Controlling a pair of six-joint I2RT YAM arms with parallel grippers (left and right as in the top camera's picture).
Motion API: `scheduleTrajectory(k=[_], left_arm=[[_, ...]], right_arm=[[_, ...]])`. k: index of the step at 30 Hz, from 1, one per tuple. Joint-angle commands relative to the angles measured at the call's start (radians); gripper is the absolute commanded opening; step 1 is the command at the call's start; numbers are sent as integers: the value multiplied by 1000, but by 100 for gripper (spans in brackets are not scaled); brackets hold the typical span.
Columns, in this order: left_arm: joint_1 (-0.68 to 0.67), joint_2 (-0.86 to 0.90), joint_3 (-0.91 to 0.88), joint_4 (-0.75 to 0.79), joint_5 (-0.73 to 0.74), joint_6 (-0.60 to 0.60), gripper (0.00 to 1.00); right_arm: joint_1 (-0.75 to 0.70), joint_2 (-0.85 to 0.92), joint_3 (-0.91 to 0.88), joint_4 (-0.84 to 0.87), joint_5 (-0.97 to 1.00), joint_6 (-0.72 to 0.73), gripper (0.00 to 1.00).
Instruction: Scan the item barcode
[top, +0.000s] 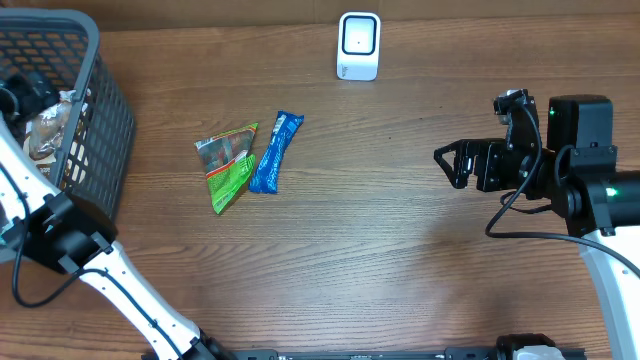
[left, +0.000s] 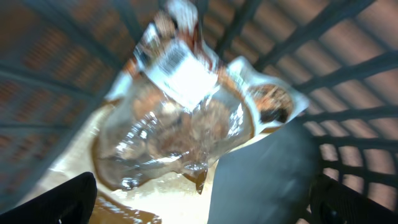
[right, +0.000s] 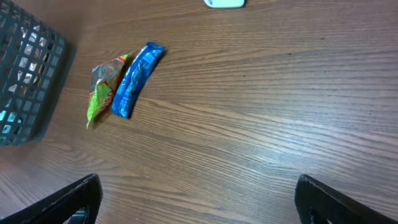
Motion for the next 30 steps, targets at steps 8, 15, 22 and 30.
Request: scheduleTrajectory(k=[8, 15, 22, 30], left_arm=[[-34, 93, -3, -15, -102, -16, 100], [-66, 171, -36, -8, -177, -19, 100], [-84, 270, -36, -6, -175, -40, 99], [-110, 316, -37, -42, -211, -76, 77]], right_arm=[[6, -2, 33, 3, -5, 16, 100], [6, -2, 33, -5, -5, 16, 100], [6, -2, 33, -8, -5, 16, 100], [6, -2, 33, -8, -5, 16, 100]])
